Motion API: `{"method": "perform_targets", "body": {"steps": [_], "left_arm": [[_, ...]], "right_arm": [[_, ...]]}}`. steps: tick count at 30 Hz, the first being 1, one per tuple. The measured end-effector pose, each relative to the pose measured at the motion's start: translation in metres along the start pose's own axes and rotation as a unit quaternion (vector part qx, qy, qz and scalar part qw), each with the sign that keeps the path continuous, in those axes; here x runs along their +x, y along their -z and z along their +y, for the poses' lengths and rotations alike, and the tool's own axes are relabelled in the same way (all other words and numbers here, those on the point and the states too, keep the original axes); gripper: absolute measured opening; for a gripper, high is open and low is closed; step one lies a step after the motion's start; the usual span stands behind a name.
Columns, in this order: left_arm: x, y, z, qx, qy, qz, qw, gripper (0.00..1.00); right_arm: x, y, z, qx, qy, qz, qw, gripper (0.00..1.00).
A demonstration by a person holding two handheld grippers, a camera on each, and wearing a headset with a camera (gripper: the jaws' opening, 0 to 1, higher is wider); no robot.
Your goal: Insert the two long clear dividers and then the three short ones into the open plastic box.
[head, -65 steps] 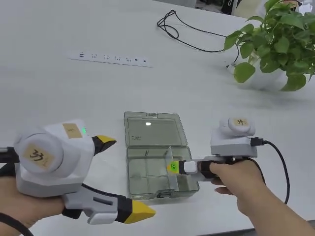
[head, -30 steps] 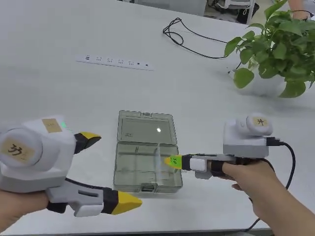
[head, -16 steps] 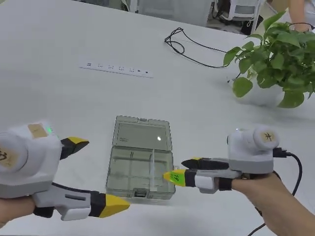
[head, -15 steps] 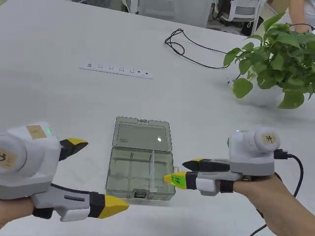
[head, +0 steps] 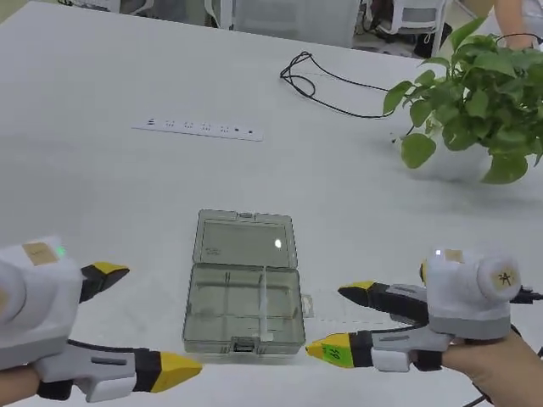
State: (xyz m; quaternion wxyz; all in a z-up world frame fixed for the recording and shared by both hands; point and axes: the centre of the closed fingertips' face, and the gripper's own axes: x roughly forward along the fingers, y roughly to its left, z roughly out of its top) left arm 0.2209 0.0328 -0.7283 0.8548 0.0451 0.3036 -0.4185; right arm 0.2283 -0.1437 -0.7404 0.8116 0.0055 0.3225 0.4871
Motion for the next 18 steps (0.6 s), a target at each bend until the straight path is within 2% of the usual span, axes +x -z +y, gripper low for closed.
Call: {"method": "perform_targets", "body": {"steps": [4, 12, 14, 16, 18], "left_arm": [[0.003, 0.010, 0.006, -0.001, -0.002, 0.018, 0.9998, 0.97], [0.011, 0.031, 0.032, -0.015, -0.027, 0.060, 0.9977, 0.90], [0.012, 0.041, 0.040, -0.029, -0.036, 0.084, 0.9954, 0.87], [0.017, 0.046, 0.046, -0.032, -0.039, 0.091, 0.9946, 0.84], [0.018, 0.058, 0.051, -0.040, -0.047, 0.120, 0.9909, 0.82]], "right_arm": [[-0.003, 0.005, -0.005, -0.021, 0.008, 0.000, 0.9998, 0.81], [-0.012, 0.006, -0.011, -0.039, 0.018, -0.011, 0.9990, 0.82], [-0.014, 0.006, -0.012, -0.042, 0.020, -0.014, 0.9988, 0.82], [-0.016, 0.006, -0.013, -0.046, 0.024, -0.016, 0.9985, 0.82], [-0.018, 0.007, -0.015, -0.046, 0.027, -0.016, 0.9984, 0.82]]}}
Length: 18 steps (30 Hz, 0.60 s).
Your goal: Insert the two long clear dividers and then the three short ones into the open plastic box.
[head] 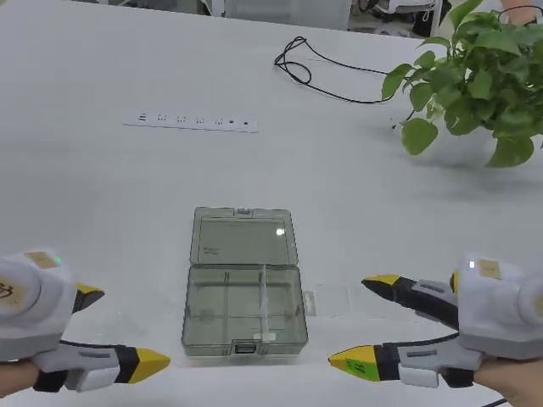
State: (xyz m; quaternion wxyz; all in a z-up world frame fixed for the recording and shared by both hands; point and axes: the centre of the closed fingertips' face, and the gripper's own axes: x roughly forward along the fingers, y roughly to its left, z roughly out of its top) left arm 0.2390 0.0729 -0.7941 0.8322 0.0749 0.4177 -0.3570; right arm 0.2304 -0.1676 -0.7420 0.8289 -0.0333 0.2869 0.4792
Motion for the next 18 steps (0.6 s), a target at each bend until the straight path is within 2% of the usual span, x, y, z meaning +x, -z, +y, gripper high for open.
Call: {"method": "perform_targets", "body": {"steps": [1, 3, 6, 7, 13, 18], "left_arm": [[0.001, 0.005, 0.002, -0.007, -0.004, 0.014, 0.9999, 0.79], [0.007, 0.007, 0.007, -0.002, -0.008, 0.017, 0.9998, 0.76], [0.012, 0.018, 0.013, 0.002, -0.019, 0.049, 0.9986, 0.69], [0.014, 0.020, 0.014, 0.000, -0.019, 0.052, 0.9985, 0.67], [0.022, 0.034, 0.024, 0.014, -0.034, 0.088, 0.9954, 0.61], [0.025, 0.038, 0.024, 0.016, -0.036, 0.102, 0.9940, 0.56]], "right_arm": [[-0.001, 0.001, 0.000, 0.001, 0.000, 0.001, 1.0000, 0.82], [-0.003, 0.001, -0.001, 0.002, 0.003, -0.003, 1.0000, 0.82], [-0.004, 0.002, -0.001, 0.005, 0.005, -0.007, 0.9999, 0.82], [-0.004, 0.002, -0.002, 0.005, 0.006, -0.008, 0.9999, 0.81], [-0.007, 0.004, -0.002, 0.009, 0.012, -0.011, 0.9998, 0.80], [-0.010, 0.002, -0.003, 0.014, 0.019, -0.018, 0.9996, 0.79]]}}
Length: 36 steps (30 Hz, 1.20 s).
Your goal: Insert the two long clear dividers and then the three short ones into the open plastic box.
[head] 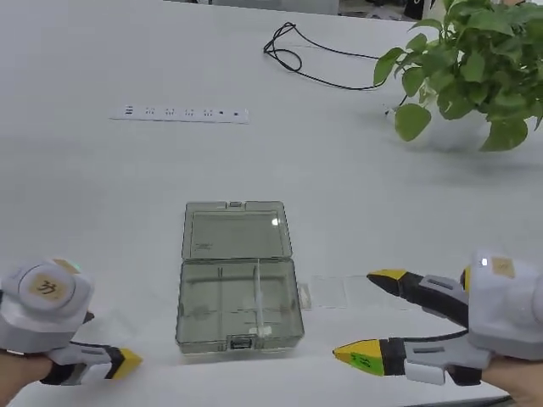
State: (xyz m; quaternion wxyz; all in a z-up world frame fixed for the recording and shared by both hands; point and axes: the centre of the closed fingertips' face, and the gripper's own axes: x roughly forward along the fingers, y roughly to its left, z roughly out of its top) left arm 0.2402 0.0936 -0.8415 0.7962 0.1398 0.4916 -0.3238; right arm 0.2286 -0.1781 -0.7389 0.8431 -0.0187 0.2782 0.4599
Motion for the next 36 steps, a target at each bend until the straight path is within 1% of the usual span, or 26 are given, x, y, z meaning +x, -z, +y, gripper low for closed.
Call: {"method": "perform_targets", "body": {"steps": [2, 3, 5, 7, 8, 12, 16, 20, 23, 30, 36], "left_arm": [[0.002, 0.001, 0.001, -0.002, 0.000, 0.002, 1.0000, 0.56], [0.003, 0.000, 0.004, 0.002, -0.004, 0.001, 1.0000, 0.54], [0.003, 0.000, 0.005, 0.002, -0.007, 0.006, 1.0000, 0.52], [0.003, 0.001, 0.006, 0.013, -0.013, 0.014, 0.9997, 0.50], [0.003, 0.002, 0.008, 0.026, -0.020, 0.020, 0.9993, 0.49], [0.004, 0.003, 0.011, 0.042, -0.032, 0.028, 0.9982, 0.43], [0.007, 0.004, 0.017, 0.035, -0.033, 0.031, 0.9983, 0.43], [0.008, 0.004, 0.022, 0.024, -0.038, 0.028, 0.9986, 0.38], [0.007, 0.005, 0.021, 0.025, -0.039, 0.032, 0.9984, 0.38], [0.005, 0.003, 0.016, 0.025, -0.039, 0.049, 0.9977, 0.35], [0.006, 0.003, 0.019, 0.023, -0.038, 0.059, 0.9973, 0.32]], "right_arm": [[-0.001, 0.000, -0.001, 0.000, 0.003, -0.001, 1.0000, 0.79], [-0.001, 0.000, -0.001, 0.002, 0.004, -0.003, 1.0000, 0.79], [-0.001, 0.000, -0.001, 0.002, 0.005, -0.004, 1.0000, 0.79], [-0.002, 0.000, -0.001, 0.003, 0.006, -0.005, 1.0000, 0.78], [-0.002, 0.000, -0.002, 0.004, 0.007, -0.006, 0.9999, 0.78], [-0.002, -0.001, -0.003, 0.006, 0.011, -0.010, 0.9999, 0.78], [-0.002, -0.003, -0.004, 0.007, 0.013, -0.013, 0.9998, 0.77], [-0.001, -0.004, -0.002, 0.009, 0.014, -0.017, 0.9997, 0.77], [0.000, -0.004, 0.000, 0.008, 0.013, -0.016, 0.9998, 0.77], [0.000, -0.003, 0.001, 0.012, 0.017, -0.017, 0.9996, 0.76], [0.001, -0.003, 0.002, 0.012, 0.016, -0.016, 0.9997, 0.76]]}}
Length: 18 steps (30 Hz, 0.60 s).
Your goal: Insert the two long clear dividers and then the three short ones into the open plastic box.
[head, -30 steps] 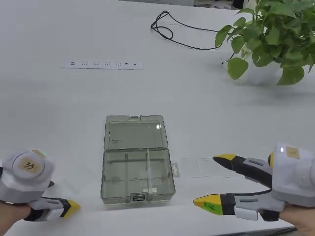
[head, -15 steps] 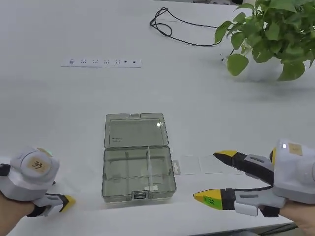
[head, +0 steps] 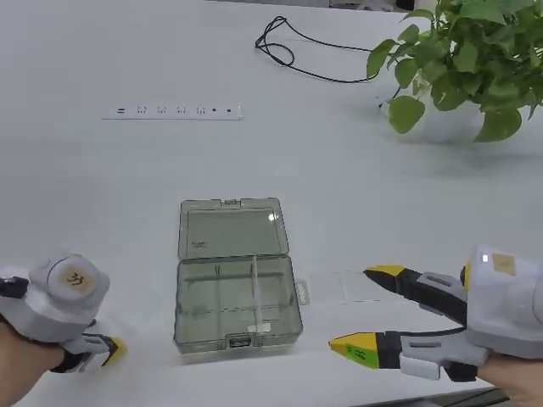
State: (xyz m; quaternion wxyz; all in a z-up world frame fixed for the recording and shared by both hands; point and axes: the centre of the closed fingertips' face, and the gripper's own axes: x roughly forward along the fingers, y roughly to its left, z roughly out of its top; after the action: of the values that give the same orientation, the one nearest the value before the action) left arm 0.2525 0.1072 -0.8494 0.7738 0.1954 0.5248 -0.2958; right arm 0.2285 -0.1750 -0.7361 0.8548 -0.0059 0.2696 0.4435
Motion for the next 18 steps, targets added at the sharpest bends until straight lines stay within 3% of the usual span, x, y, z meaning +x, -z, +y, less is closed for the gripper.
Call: {"method": "perform_targets", "body": {"steps": [18], "left_arm": [[-0.0010, -0.0003, -0.0004, -0.012, 0.017, 0.005, 0.9998, 0.31]], "right_arm": [[0.0016, 0.0020, 0.0033, 0.001, -0.002, 0.005, 1.0000, 0.76]]}}
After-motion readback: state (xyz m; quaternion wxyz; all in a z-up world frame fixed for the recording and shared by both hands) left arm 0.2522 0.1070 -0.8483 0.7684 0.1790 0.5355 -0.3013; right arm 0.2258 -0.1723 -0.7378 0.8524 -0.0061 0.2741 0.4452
